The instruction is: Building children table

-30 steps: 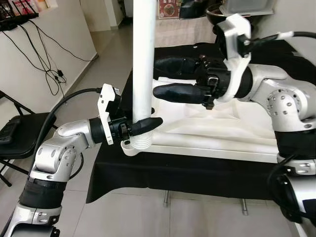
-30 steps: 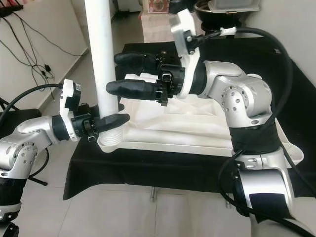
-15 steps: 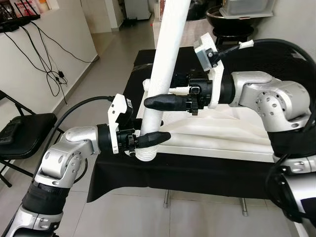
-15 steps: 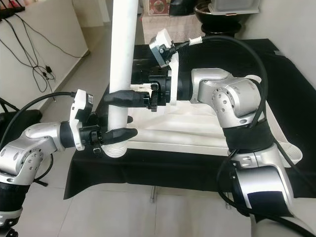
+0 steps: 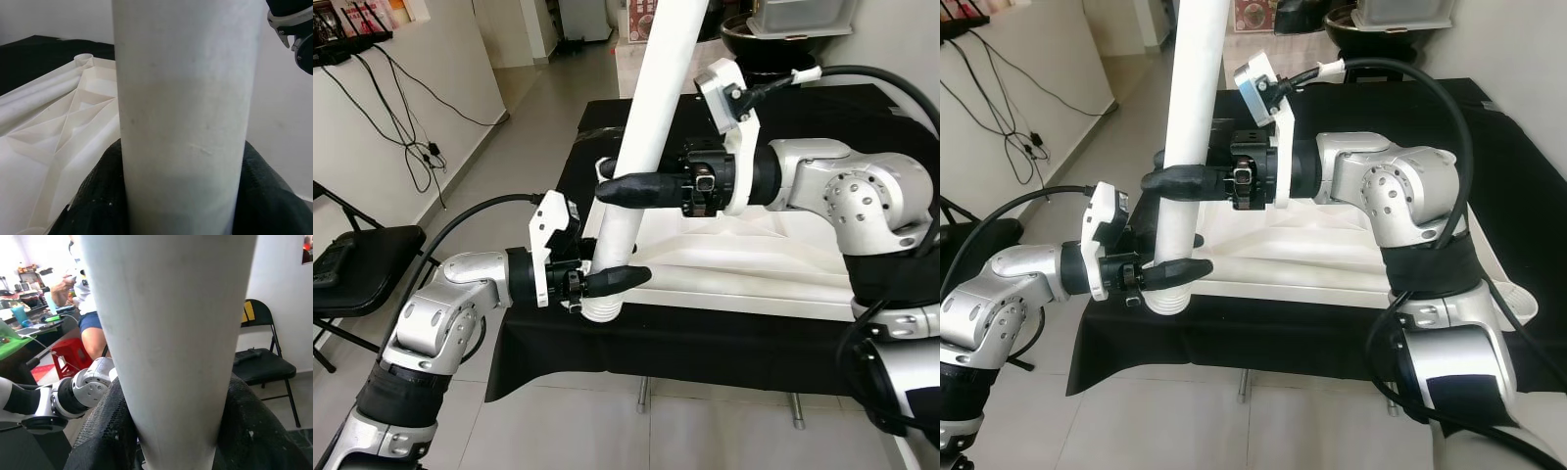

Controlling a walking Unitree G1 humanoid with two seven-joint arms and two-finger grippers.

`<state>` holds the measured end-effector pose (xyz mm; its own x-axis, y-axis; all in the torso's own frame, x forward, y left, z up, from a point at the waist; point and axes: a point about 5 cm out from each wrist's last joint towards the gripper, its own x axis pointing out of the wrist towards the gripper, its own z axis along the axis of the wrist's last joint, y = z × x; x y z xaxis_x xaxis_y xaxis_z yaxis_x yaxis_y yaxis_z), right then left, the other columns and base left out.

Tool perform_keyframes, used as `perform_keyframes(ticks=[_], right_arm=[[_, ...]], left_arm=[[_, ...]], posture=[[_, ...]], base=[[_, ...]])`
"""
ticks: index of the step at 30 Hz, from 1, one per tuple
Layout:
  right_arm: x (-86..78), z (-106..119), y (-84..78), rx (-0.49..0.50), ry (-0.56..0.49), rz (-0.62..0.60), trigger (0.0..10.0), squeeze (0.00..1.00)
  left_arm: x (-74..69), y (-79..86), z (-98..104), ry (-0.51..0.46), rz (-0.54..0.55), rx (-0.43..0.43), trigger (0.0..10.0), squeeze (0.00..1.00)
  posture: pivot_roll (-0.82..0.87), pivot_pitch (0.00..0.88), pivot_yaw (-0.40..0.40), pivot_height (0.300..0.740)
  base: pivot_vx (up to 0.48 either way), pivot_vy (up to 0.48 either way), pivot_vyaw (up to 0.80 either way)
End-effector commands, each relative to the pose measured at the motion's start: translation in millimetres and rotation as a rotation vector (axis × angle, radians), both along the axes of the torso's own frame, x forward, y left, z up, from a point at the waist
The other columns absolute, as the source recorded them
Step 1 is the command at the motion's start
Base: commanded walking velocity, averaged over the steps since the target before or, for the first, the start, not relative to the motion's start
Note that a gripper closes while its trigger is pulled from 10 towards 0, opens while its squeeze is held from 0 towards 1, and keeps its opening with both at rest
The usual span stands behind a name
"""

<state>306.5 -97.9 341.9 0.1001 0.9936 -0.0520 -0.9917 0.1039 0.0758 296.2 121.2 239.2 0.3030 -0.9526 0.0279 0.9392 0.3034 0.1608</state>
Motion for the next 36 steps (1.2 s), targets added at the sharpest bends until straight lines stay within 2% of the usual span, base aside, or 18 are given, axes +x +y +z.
perform_keyframes(ticks=[1,10,11,12,13,15,16,20,21,25,26,27,36], right_arm=[[-7.5,5.2,8.0,0.022,0.011,0.063,0.0,0.00],[-8.6,-7.6,17.8,-0.001,0.085,0.033,0.0,0.00],[-6.2,-8.2,18.2,0.013,0.083,0.001,4.1,0.00],[-6.2,-8.2,18.2,0.013,0.083,0.001,4.1,0.00],[-3.8,-8.2,19.1,0.033,0.069,-0.028,10.0,0.00],[-0.8,-8.6,22.0,0.054,0.031,-0.062,10.0,0.00],[-0.6,-9.6,24.3,0.065,0.032,-0.060,10.0,0.13],[-0.7,-10.3,25.7,0.072,0.036,-0.057,10.0,0.13],[-2.2,-12.0,29.6,0.081,0.045,-0.044,10.0,1.00],[-4.6,-14.0,36.9,0.098,0.064,-0.036,10.0,1.00],[-5.0,-15.4,40.5,0.096,0.072,-0.040,10.0,0.95],[-5.6,-17.4,44.1,0.086,0.079,-0.041,10.0,0.00],[-4.4,-21.9,54.3,0.080,0.078,-0.070,10.0,0.00]], left_arm=[[0.8,-0.7,-3.0,-0.027,0.008,0.036,0.0,0.00],[5.1,-1.8,-2.7,-0.053,0.041,0.042,0.0,0.00],[6.4,-1.2,-2.0,-0.061,0.051,0.042,0.0,0.00],[6.4,-1.2,-2.0,-0.061,0.051,0.042,0.0,0.00],[7.3,-0.7,-1.3,-0.067,0.058,0.042,0.0,0.00],[8.9,-0.2,0.2,-0.081,0.066,0.043,0.0,0.00],[9.2,-0.6,1.3,-0.086,0.064,0.041,0.0,0.00],[9.4,-1.0,1.9,-0.089,0.063,0.039,0.0,0.00],[9.3,-2.0,3.1,-0.092,0.058,0.037,0.0,0.00],[9.3,-3.2,4.1,-0.096,0.050,0.034,0.0,0.00],[9.2,-3.7,4.3,-0.098,0.045,0.035,0.0,0.00],[9.3,-4.1,4.9,-0.099,0.041,0.034,0.0,0.00],[8.9,-6.9,7.6,-0.109,0.023,0.026,0.0,0.00]], posture=[[-0.09,0.049,0.090,0.740],[-0.09,0.051,0.090,0.740],[-0.09,0.051,0.091,0.740],[-0.09,0.051,0.091,0.740],[-0.09,0.051,0.091,0.740],[-0.09,0.051,0.089,0.740],[-0.09,0.051,0.089,0.740],[-0.09,0.051,0.089,0.740],[-0.09,0.053,0.090,0.740],[-0.09,0.054,0.088,0.740],[-0.09,0.054,0.089,0.740],[-0.09,0.055,0.088,0.740],[-0.08,0.054,0.087,0.740]], base=[[0.000,0.000,0.00],[0.000,0.000,0.00],[0.000,0.000,0.00],[0.000,0.000,0.00],[0.000,0.000,0.00],[0.000,0.000,0.00],[0.000,0.000,0.00],[0.000,0.000,0.00],[0.000,0.000,0.00],[0.000,0.000,0.00],[0.000,0.000,0.00],[0.000,0.000,0.00],[0.000,0.000,0.00]])
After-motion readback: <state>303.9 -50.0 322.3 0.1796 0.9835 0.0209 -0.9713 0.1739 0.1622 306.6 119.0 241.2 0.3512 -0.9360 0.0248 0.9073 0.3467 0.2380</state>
